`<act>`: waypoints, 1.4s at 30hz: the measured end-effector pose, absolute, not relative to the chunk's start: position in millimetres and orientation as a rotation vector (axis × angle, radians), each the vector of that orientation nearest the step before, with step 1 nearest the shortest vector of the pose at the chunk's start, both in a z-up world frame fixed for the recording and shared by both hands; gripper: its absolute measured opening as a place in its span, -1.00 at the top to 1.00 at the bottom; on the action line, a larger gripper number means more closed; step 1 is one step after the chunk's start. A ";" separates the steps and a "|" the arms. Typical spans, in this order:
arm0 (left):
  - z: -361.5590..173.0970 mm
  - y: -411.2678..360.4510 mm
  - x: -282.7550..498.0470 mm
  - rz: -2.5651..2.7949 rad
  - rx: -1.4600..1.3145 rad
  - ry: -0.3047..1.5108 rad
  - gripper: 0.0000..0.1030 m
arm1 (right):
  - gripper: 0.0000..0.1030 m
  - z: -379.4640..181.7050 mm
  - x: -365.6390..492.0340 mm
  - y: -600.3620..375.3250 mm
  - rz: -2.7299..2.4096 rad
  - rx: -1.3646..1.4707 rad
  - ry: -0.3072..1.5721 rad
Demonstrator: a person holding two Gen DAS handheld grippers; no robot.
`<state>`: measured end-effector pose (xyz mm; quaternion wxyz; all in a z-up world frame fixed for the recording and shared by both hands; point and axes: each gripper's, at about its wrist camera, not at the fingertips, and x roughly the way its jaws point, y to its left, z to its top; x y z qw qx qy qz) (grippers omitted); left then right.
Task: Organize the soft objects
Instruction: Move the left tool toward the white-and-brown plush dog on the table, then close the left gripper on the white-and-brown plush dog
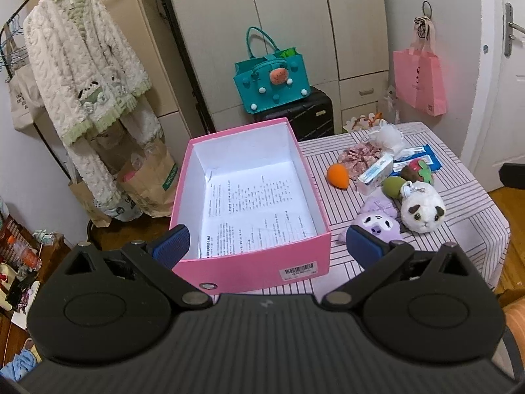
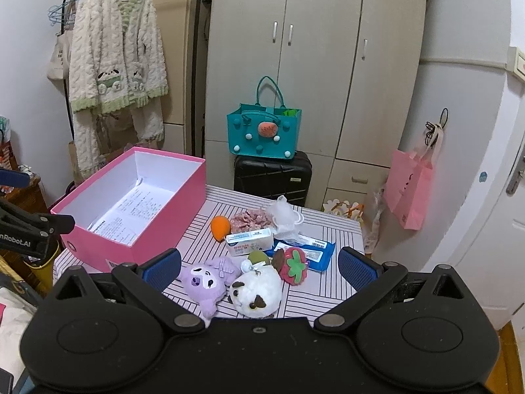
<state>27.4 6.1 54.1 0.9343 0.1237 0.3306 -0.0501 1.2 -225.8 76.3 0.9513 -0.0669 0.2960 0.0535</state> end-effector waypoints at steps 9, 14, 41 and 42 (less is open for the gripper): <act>50.6 6.4 29.2 -0.156 0.243 0.692 -1.00 | -1.00 75.4 3.3 -224.8 0.125 -0.149 0.605; 46.9 11.0 34.8 -0.168 0.192 0.691 -0.97 | -1.00 73.3 1.3 -228.4 0.141 -0.143 0.605; -18.4 -78.8 84.1 -0.552 0.244 0.661 -0.94 | -0.92 -56.5 29.6 -255.3 0.323 -0.188 0.580; -21.7 -84.6 85.6 -0.573 0.247 0.660 -0.91 | -0.91 -60.1 32.1 -255.6 0.322 -0.193 0.580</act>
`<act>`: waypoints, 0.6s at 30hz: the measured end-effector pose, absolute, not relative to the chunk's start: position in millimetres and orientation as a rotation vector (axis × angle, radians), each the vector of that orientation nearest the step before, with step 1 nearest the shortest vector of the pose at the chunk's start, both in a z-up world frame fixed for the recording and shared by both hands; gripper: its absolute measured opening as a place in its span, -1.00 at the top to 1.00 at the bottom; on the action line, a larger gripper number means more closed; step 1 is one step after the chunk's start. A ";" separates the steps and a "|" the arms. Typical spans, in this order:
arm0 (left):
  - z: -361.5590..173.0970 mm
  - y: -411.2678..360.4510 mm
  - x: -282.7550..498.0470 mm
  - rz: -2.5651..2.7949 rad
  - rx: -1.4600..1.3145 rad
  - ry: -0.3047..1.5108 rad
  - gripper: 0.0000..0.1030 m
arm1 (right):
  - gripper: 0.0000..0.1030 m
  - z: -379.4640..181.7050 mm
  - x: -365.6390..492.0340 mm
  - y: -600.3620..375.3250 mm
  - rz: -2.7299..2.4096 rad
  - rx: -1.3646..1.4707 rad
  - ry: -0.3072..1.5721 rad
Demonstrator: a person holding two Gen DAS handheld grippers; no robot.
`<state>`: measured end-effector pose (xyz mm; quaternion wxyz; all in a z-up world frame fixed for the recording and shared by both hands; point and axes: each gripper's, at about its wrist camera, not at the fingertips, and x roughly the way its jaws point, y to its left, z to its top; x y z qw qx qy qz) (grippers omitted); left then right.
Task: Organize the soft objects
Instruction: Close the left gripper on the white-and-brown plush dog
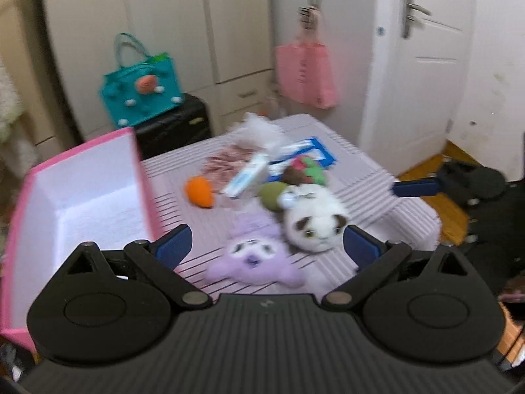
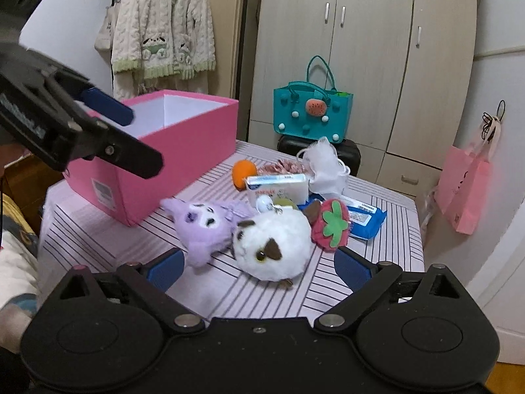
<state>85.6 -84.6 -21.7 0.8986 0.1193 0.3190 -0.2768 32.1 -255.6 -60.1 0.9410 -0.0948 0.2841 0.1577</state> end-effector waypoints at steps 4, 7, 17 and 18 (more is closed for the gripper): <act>-37.5 -105.7 94.2 -0.676 0.241 0.662 -0.75 | -0.86 -75.8 42.9 -261.7 0.331 -0.196 0.581; -52.3 -116.4 109.6 -0.720 0.194 0.711 -0.70 | -0.81 -87.5 54.8 -267.3 0.350 -0.174 0.592; -92.9 -136.4 157.3 -0.753 0.103 0.855 -0.45 | -0.66 -117.1 96.1 -278.0 0.380 -0.072 0.638; -95.2 -136.1 159.4 -0.754 0.090 0.869 -0.40 | -0.63 -118.3 97.3 -278.1 0.389 -0.070 0.635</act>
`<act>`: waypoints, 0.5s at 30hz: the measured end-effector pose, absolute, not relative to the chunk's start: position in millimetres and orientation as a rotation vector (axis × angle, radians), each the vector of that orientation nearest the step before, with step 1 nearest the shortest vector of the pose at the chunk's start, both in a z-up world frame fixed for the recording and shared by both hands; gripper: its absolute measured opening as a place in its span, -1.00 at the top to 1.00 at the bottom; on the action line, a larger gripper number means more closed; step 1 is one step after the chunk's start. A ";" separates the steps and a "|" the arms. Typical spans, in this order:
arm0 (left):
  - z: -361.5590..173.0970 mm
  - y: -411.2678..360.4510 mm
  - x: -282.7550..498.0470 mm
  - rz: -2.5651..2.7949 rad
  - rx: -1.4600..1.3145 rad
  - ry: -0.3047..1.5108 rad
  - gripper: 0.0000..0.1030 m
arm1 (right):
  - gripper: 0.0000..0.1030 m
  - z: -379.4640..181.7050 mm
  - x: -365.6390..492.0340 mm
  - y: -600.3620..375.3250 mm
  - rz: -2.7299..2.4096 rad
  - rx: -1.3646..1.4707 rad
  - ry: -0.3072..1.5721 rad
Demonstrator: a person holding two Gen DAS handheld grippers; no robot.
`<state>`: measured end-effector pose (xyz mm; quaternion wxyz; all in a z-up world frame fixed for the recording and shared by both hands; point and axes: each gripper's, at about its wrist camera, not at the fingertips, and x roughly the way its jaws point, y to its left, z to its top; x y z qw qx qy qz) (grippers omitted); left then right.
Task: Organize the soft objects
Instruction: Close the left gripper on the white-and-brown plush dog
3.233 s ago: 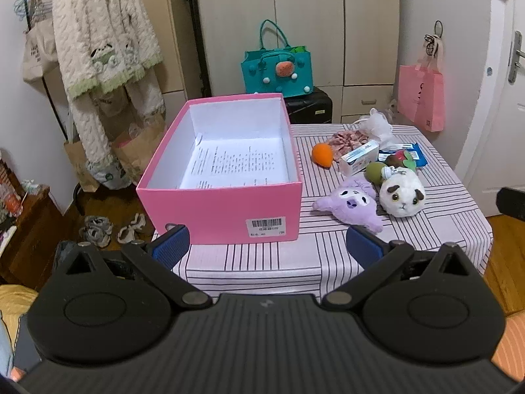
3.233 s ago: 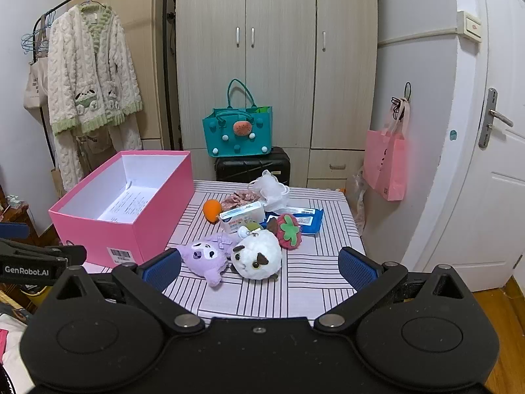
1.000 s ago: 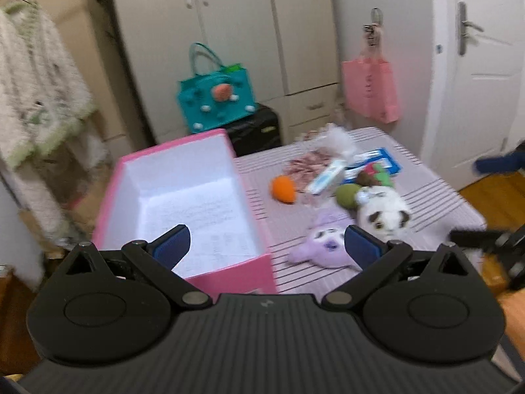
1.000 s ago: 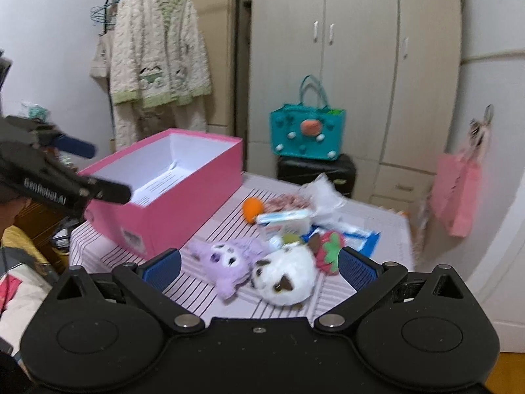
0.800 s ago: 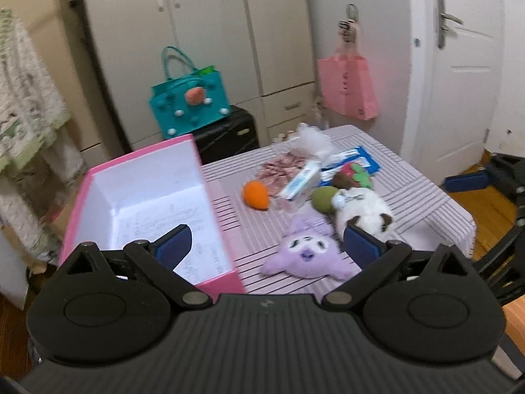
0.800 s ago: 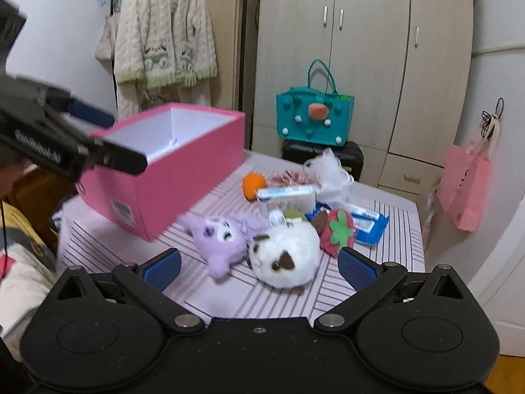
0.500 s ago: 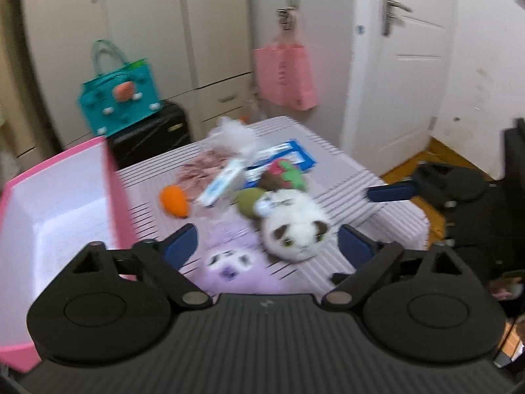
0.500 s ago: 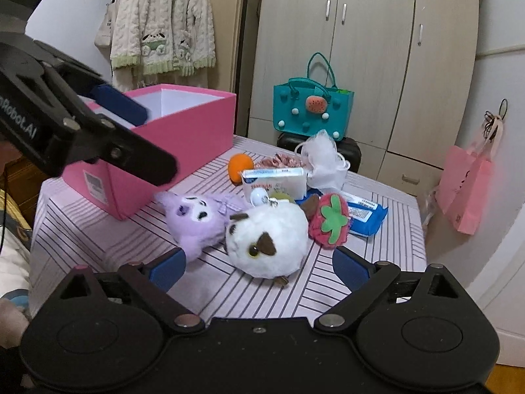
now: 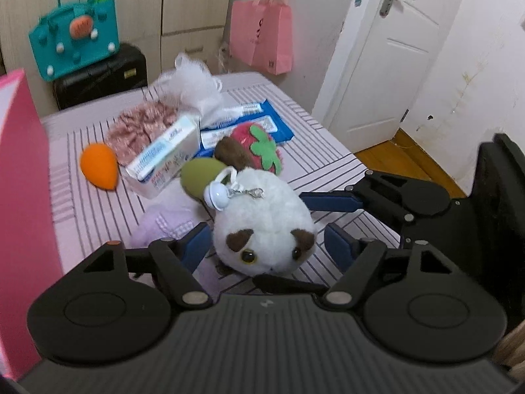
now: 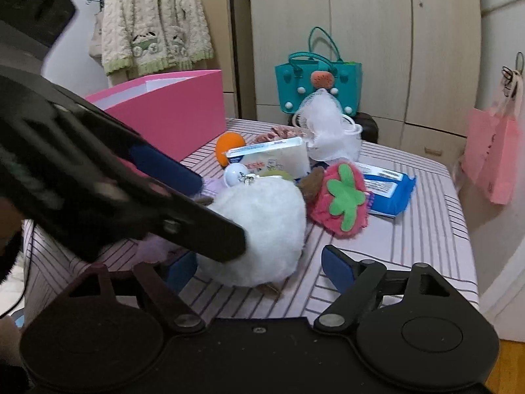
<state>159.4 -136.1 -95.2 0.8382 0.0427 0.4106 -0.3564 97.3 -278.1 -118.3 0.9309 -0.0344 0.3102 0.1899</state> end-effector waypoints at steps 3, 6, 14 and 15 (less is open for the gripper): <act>-104.8 -134.7 164.4 -0.779 0.040 0.894 -0.37 | -0.52 -120.8 98.6 -275.8 0.406 -0.078 0.617; -108.6 -129.7 165.6 -0.784 -0.014 0.912 -0.33 | -0.40 -124.2 100.6 -275.0 0.408 -0.071 0.619; -108.9 -132.8 154.6 -0.749 -0.003 0.889 -0.23 | -0.35 -126.8 97.0 -276.9 0.396 -0.040 0.589; -108.6 -133.4 154.5 -0.743 -0.001 0.888 -0.23 | -0.35 -126.8 95.9 -276.7 0.392 -0.033 0.590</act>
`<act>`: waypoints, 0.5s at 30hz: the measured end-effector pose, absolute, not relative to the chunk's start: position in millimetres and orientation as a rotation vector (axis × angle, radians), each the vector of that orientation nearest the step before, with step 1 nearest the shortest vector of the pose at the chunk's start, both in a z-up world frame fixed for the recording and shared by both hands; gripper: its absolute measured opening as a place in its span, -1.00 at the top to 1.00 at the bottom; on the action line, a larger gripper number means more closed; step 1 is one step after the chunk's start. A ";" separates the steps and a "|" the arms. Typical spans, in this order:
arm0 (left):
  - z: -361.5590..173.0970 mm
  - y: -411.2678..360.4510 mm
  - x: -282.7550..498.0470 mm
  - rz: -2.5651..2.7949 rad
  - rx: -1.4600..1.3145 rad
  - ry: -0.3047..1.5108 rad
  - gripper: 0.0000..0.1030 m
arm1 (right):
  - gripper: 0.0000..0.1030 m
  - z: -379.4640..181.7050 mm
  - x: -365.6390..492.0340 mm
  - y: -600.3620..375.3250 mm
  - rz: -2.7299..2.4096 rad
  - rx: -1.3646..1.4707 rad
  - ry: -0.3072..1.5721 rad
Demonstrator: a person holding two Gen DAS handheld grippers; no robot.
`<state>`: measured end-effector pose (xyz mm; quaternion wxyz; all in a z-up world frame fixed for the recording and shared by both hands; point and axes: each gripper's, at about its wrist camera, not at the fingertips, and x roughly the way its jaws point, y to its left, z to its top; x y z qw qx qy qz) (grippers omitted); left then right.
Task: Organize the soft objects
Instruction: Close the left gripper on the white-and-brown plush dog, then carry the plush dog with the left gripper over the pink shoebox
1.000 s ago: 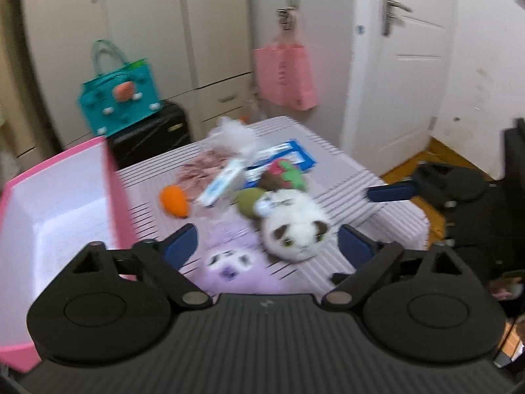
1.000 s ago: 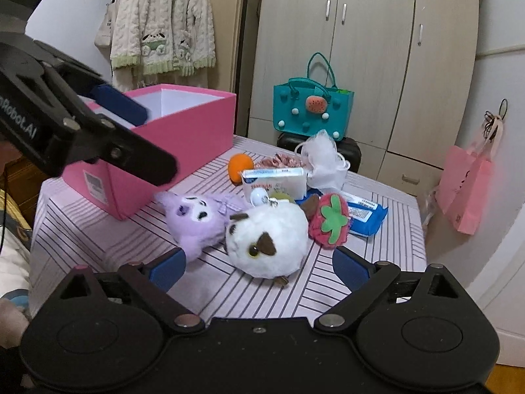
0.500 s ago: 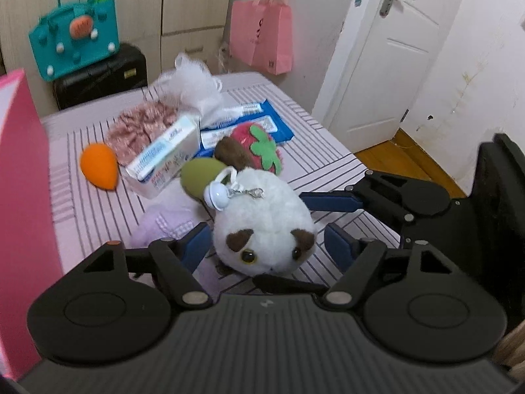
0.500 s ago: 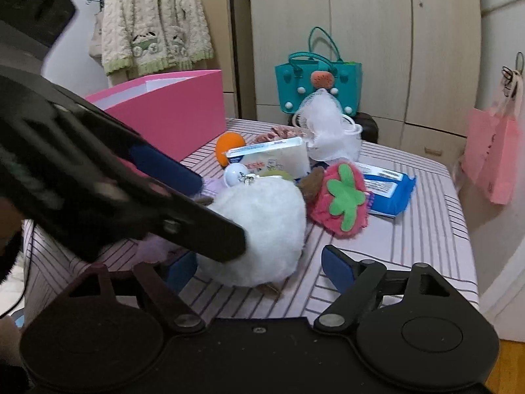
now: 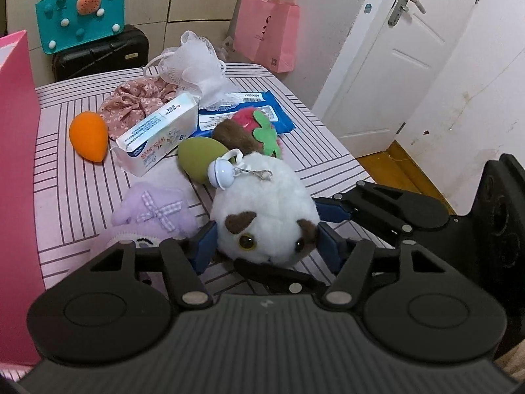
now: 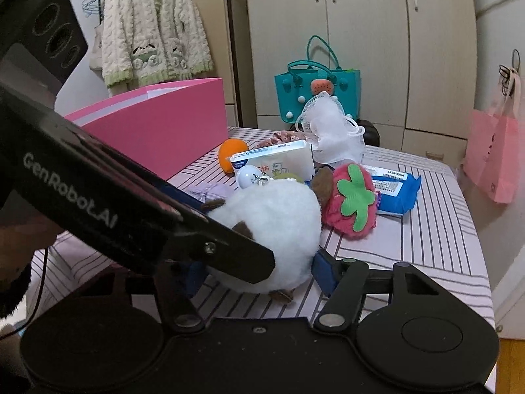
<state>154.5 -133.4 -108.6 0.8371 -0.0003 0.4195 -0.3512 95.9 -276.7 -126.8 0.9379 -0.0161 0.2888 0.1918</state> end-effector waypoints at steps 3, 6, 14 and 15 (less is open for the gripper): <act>-106.3 -133.6 151.5 -0.734 0.005 0.881 -0.23 | -0.34 -125.2 94.6 -275.2 0.379 -0.022 0.594; -102.5 -132.1 148.3 -0.736 0.005 0.875 -0.23 | -0.34 -122.7 91.9 -273.6 0.371 -0.026 0.590; -86.5 -126.0 141.6 -0.755 0.013 0.881 -0.23 | -0.35 -106.5 84.6 -267.5 0.361 -0.043 0.592; -84.2 -125.0 140.9 -0.757 0.014 0.886 -0.23 | -0.35 -103.2 84.2 -266.3 0.359 -0.043 0.598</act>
